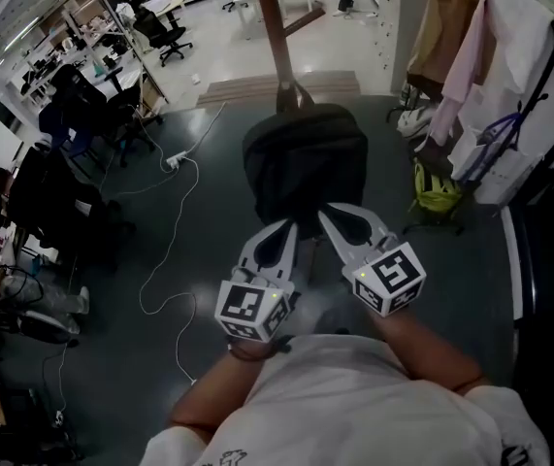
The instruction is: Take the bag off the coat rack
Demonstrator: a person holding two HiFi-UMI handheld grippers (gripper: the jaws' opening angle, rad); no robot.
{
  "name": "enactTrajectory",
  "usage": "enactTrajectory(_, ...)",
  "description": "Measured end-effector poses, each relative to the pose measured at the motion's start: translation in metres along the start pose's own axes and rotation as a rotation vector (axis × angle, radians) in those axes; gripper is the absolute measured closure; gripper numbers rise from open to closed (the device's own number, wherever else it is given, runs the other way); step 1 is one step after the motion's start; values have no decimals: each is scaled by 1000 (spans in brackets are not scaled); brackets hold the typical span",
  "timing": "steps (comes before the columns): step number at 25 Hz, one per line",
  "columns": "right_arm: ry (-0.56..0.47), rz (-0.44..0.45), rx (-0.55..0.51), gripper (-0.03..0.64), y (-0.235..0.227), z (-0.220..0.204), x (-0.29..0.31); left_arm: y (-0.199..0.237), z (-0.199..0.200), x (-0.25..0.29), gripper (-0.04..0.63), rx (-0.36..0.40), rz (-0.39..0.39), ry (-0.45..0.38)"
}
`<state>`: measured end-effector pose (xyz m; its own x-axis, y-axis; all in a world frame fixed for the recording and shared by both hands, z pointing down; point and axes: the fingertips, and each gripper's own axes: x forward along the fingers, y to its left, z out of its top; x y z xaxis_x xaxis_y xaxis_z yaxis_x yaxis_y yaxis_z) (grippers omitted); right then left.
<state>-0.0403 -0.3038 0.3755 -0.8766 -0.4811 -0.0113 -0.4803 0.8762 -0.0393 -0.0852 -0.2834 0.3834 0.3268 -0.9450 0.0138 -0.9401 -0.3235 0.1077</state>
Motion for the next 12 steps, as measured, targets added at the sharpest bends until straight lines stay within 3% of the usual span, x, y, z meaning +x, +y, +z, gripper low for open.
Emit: enactTrajectory(12,2,33,-42,614,-54,16,51,42,7,63,594,-8,15,-10)
